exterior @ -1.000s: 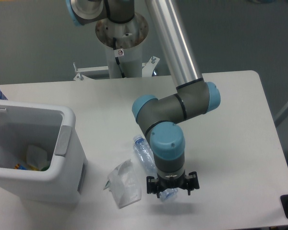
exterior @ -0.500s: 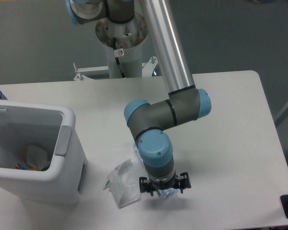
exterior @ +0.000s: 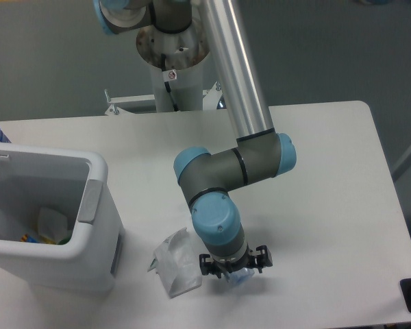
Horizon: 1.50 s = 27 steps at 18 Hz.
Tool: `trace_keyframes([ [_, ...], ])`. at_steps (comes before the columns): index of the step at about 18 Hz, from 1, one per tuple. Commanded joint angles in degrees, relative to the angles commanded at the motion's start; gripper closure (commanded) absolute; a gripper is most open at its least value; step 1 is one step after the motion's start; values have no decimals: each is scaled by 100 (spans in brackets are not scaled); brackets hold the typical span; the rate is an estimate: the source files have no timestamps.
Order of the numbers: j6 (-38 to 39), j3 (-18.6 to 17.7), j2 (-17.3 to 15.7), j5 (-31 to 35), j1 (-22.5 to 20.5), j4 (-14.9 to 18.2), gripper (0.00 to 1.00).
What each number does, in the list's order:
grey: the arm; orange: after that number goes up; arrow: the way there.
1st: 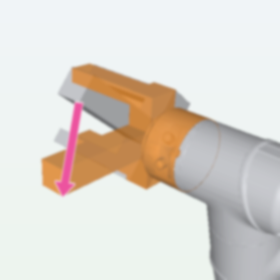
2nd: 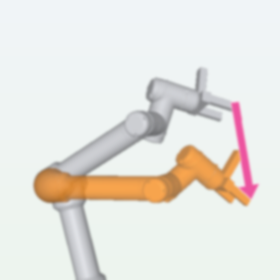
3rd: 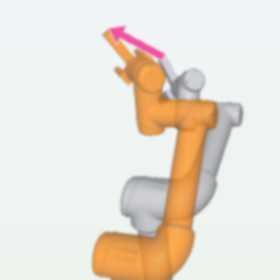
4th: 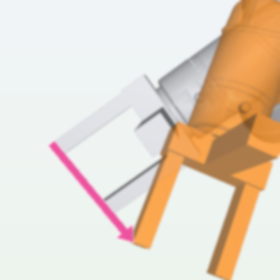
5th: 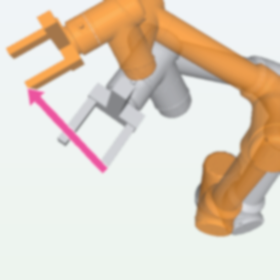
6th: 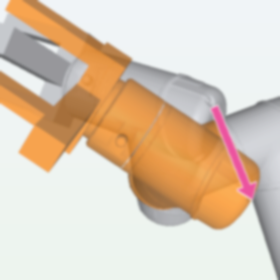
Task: Place the trash in the trash can
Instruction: 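Close the gripper on the bottle's body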
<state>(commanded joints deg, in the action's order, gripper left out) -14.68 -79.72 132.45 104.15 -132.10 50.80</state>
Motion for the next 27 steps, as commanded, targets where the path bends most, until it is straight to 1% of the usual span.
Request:
trace_keyframes([
  [3,-9,9,-17,-8,0,0,1],
  [5,-9,35,-26,-35,0,0,10],
  [8,0,35,-44,-79,0,9,33],
  [10,9,44,-61,-88,0,9,43],
  [12,61,53,-79,-140,0,9,48],
  [16,70,105,-140,-342,-26,0,51],
  [21,70,105,-342,-842,-193,0,52],
  [27,220,185,-720,-1975,-562,-9,51],
])
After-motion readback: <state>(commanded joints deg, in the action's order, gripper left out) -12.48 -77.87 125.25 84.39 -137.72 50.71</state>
